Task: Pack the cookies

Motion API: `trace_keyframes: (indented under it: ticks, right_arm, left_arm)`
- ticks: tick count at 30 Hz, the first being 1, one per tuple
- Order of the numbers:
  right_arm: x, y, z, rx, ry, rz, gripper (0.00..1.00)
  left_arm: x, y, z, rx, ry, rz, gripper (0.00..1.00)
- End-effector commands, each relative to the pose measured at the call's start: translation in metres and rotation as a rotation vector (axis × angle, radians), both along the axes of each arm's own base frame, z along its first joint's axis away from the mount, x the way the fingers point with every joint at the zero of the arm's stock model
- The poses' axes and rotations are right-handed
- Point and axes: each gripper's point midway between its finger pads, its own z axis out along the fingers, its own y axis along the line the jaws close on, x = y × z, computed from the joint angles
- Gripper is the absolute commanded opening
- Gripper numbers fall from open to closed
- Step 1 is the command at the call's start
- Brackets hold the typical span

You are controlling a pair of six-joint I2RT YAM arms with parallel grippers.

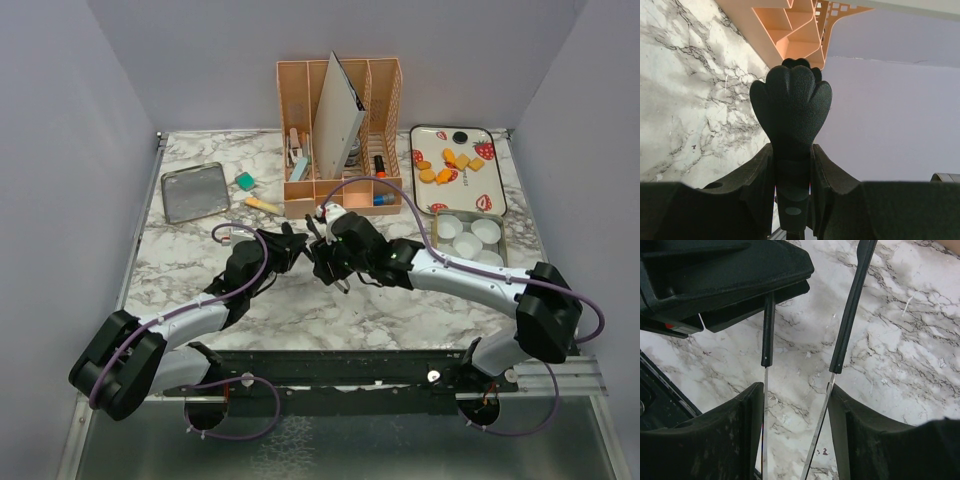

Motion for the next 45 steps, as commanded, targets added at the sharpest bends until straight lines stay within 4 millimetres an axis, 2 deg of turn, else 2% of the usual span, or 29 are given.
trace_keyframes:
  ticks: [1,19,24,29,33,37,45]
  right_arm:
    - [-0.006,0.006,-0.002,-0.032,0.011,0.027,0.57]
    - [-0.004,0.006,-0.004,-0.042,0.020,0.004,0.59]
    - [-0.004,0.005,0.001,-0.031,0.016,0.001,0.54]
    - [-0.004,0.005,0.009,-0.016,0.002,0.001,0.49]
    - [-0.004,0.005,0.012,-0.013,0.001,0.000,0.48]
    - [-0.005,0.005,0.017,-0.005,-0.005,0.003,0.47]
    - [-0.007,0.004,0.034,0.032,-0.026,0.014,0.48]
  left_arm:
    - [0.001,-0.002,0.010,-0.068,-0.001,0.013,0.00]
    - [-0.002,-0.001,0.012,-0.089,0.002,0.013,0.00]
    - [-0.003,0.002,0.010,-0.087,0.005,0.024,0.00]
    - [-0.005,0.002,0.004,-0.076,0.015,0.019,0.28]
    - [-0.006,-0.001,-0.003,-0.065,0.031,0.002,0.39]
    - [-0.007,-0.003,-0.009,-0.054,0.050,-0.013,0.43]
    - [-0.008,-0.005,-0.028,-0.019,0.091,-0.024,0.44]
